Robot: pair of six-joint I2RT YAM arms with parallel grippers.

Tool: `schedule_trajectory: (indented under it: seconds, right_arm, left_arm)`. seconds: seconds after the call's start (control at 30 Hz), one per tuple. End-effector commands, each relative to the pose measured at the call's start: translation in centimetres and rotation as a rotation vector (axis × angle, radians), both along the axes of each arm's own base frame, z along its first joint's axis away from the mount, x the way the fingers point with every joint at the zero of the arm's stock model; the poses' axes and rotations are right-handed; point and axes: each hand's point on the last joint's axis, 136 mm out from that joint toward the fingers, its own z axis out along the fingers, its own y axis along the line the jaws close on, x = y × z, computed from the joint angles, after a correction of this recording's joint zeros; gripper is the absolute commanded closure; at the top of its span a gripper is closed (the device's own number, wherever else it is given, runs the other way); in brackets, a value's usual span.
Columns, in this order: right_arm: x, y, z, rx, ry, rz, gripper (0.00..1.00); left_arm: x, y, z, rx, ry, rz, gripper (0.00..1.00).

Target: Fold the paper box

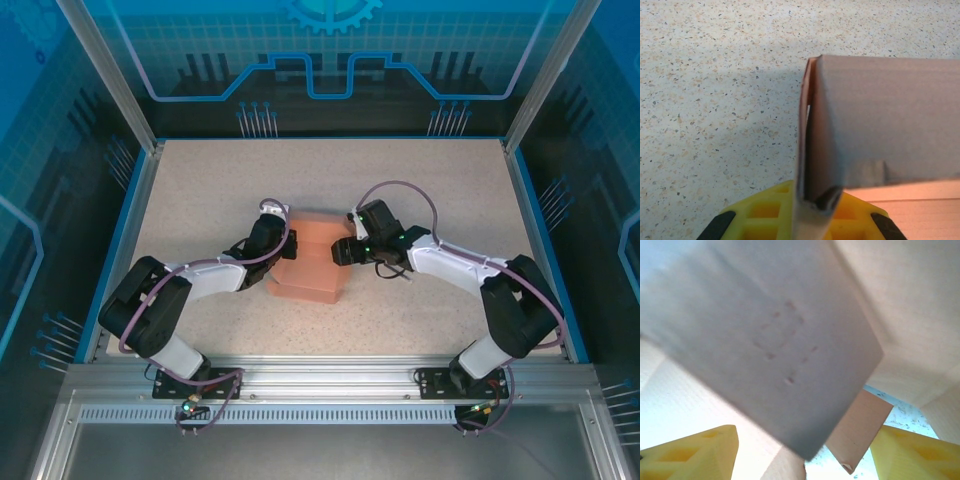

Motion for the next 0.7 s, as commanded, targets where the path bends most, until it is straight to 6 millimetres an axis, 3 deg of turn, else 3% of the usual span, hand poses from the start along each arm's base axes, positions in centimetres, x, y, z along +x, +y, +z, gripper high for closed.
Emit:
schedule_trajectory:
  seconds: [0.0, 0.47, 0.67]
  right_arm:
    - [0.2, 1.0, 2.0, 0.073, -0.042, 0.033, 0.30]
    - [0.2, 5.1, 2.3, 0.155, -0.041, 0.110, 0.35]
    - [0.2, 5.4, 2.3, 0.151, -0.051, 0.126, 0.35]
  left_arm:
    - [0.7, -0.8, 2.2, -0.037, -0.050, -0.007, 0.99]
    - [0.7, -1.0, 2.2, -0.048, -0.050, -0.012, 0.99]
    - [0.7, -0.9, 2.0, -0.040, -0.047, -0.007, 0.99]
